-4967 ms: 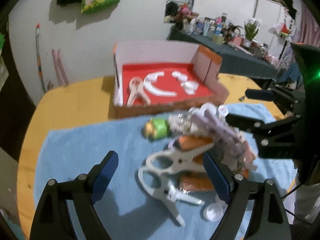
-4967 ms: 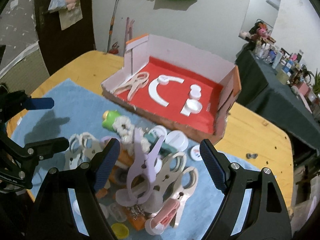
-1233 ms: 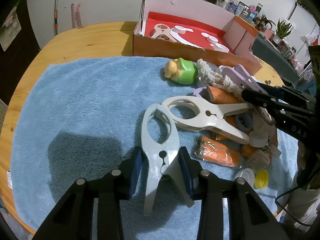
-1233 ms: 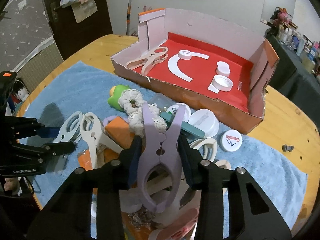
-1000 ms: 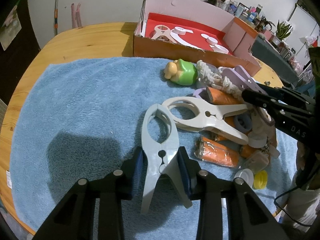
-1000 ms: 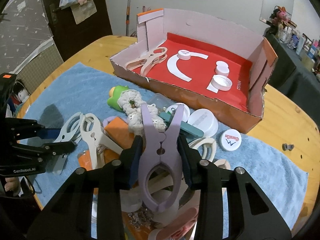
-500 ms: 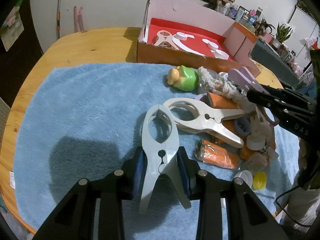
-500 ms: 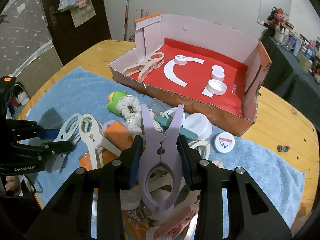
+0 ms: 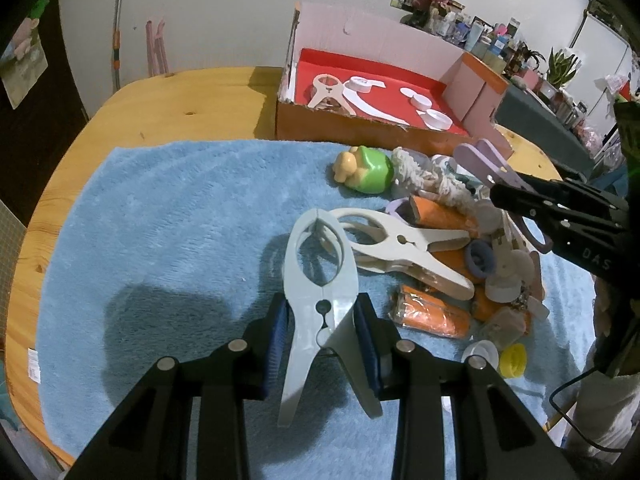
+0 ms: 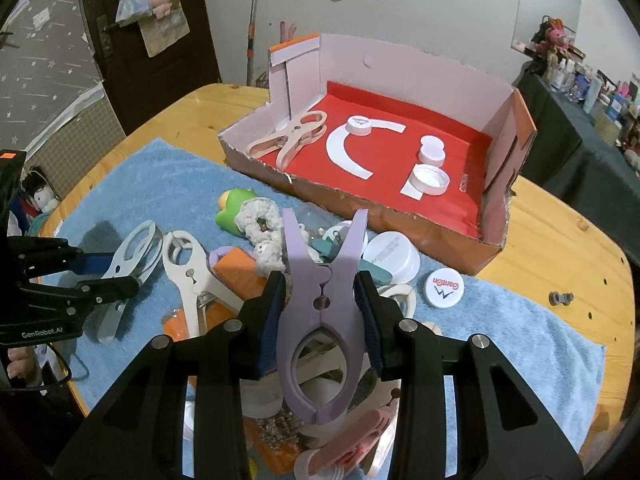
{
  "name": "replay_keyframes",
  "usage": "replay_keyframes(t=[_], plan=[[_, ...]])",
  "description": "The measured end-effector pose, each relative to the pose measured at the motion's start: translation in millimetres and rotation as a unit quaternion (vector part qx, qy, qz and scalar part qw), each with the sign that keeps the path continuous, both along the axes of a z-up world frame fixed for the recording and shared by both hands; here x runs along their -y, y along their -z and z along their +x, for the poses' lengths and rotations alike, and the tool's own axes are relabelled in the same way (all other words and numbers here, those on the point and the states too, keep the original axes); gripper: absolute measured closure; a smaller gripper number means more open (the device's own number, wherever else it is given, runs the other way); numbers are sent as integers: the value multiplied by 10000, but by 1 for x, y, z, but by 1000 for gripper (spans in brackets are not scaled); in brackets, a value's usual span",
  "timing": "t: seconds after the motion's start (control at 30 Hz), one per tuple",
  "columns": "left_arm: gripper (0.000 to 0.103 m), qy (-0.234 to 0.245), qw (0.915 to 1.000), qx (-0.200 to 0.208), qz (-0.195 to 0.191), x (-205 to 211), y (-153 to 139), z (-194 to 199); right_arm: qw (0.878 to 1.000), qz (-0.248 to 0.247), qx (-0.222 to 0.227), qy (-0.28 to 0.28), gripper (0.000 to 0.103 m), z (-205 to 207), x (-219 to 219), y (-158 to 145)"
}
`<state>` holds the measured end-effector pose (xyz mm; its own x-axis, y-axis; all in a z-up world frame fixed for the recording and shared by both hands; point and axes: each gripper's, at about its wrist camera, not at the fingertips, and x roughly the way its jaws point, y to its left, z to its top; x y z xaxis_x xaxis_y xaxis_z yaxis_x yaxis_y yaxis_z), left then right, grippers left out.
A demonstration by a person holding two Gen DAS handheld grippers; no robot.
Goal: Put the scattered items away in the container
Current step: 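Lift both clips and carry them toward the red-lined box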
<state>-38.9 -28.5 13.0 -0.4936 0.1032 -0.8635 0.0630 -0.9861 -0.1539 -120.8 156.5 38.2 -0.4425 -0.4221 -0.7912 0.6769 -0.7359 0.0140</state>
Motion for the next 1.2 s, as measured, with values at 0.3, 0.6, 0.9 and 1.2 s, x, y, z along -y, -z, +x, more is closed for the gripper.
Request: replay_keyframes(t=[0.3, 0.6, 0.9, 1.2], plan=[[67, 96, 9998, 116, -104, 0, 5, 4, 10000, 27, -27, -22, 69, 4, 3, -1], [67, 77, 9993, 141, -330, 10, 4, 9, 10000, 41, -20, -34, 69, 5, 5, -2], [67, 42, 9993, -258, -270, 13, -26, 3, 10000, 21, -42, 10, 69, 2, 6, -6], [67, 347, 9978, -496, -265, -2, -51, -28, 9999, 19, -68, 123, 69, -11, 5, -19]])
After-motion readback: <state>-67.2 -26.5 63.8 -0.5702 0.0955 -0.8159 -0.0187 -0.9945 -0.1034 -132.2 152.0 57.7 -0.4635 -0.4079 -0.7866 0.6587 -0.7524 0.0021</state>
